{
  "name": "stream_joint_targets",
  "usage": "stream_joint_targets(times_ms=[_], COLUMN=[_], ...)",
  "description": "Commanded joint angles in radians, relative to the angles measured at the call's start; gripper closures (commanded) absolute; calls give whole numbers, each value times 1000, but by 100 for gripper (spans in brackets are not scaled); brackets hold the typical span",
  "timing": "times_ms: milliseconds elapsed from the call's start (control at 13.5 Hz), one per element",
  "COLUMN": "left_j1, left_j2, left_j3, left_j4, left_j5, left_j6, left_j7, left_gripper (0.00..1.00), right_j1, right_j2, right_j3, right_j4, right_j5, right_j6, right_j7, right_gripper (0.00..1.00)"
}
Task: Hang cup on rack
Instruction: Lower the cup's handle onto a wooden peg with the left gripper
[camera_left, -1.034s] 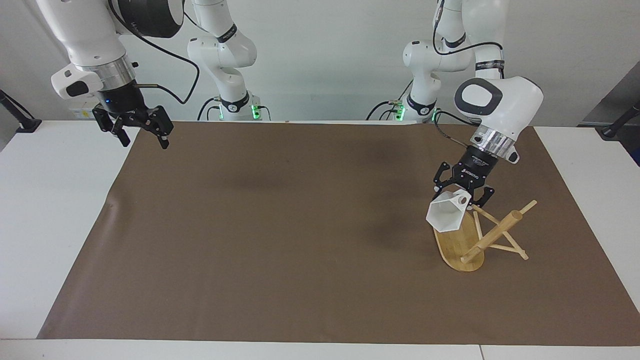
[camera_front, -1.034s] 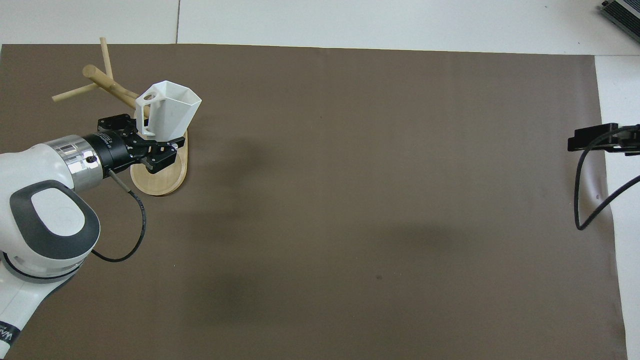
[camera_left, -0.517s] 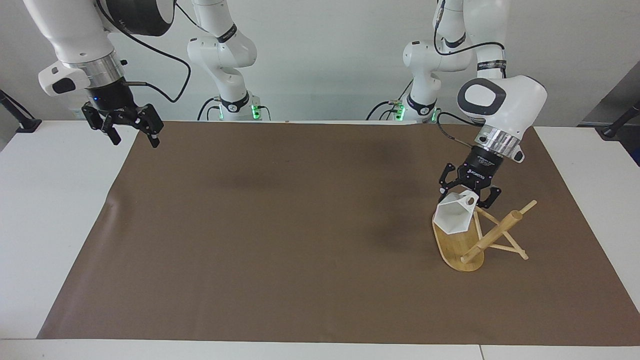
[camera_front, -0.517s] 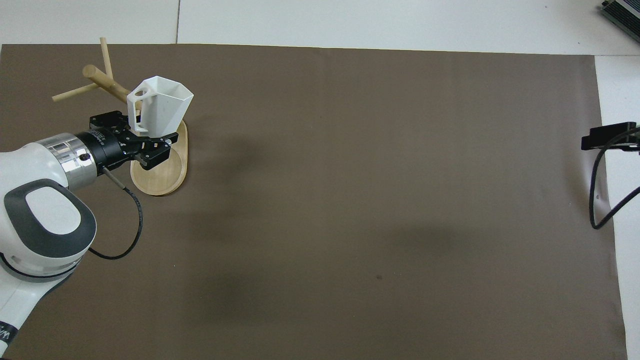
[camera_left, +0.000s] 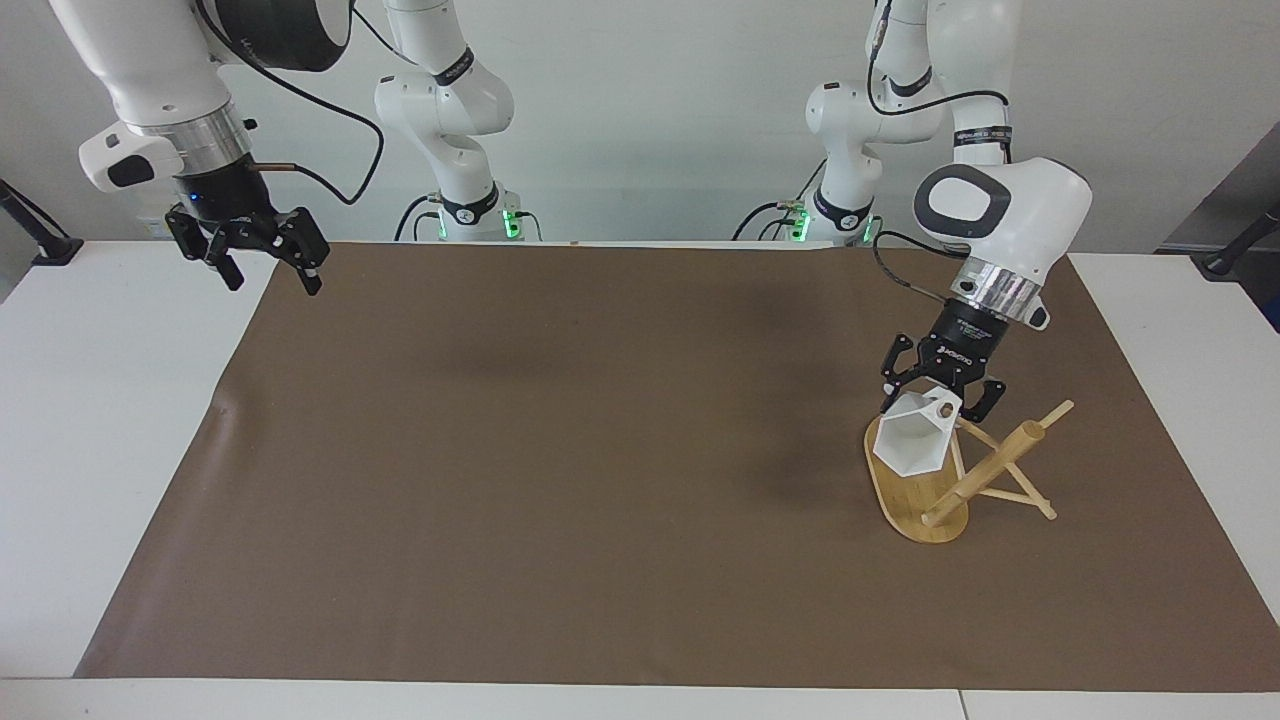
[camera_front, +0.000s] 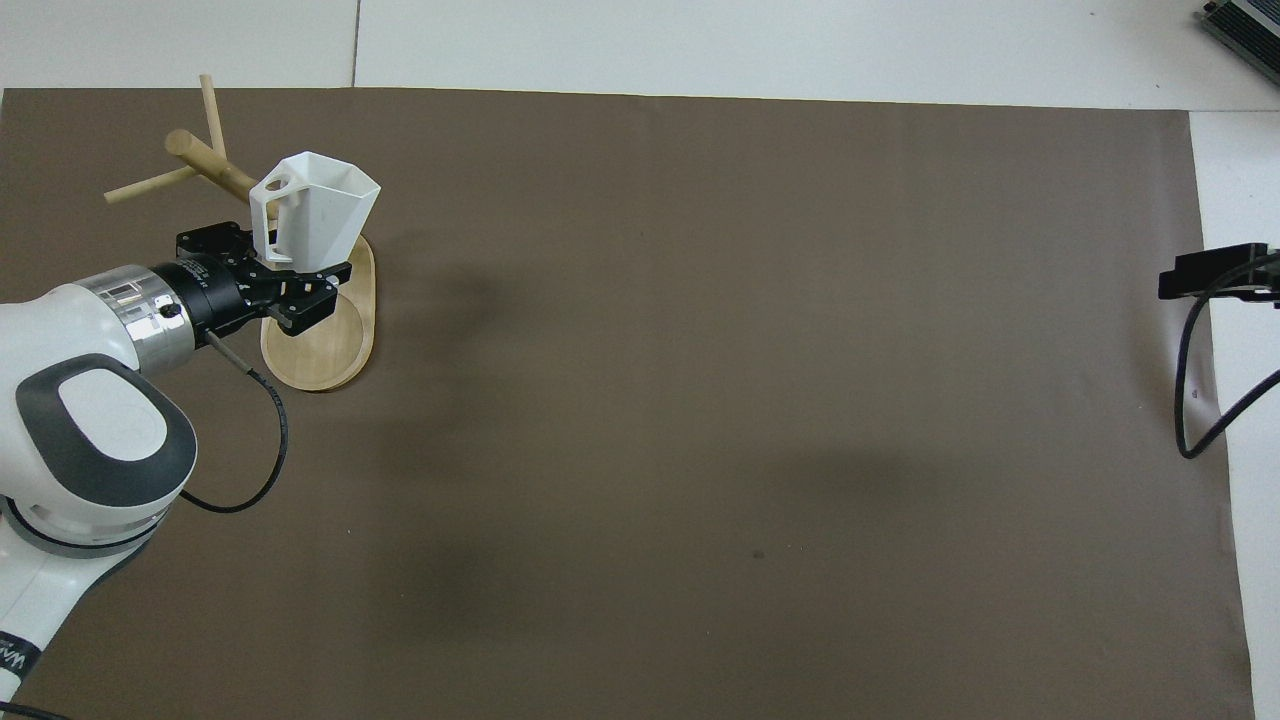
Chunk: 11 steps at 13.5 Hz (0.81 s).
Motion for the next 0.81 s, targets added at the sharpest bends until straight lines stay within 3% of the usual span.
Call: stream_joint_targets(times_ms=[0,739], left_j1=[18,17], left_j2=[16,30], left_j3=[-8,-8], left_j4=[28,31], left_j5=[18,18], left_j6=[11,51], left_j7=[-35,-144], left_gripper=[100,100], right_j1=[-6,-6], right_j2=[10,4], right_j3=[5,5], right_j4=[24,10], right_j5=[5,11], right_j6=[-21,-22], right_j7=[-30,-27], right_gripper=[0,0])
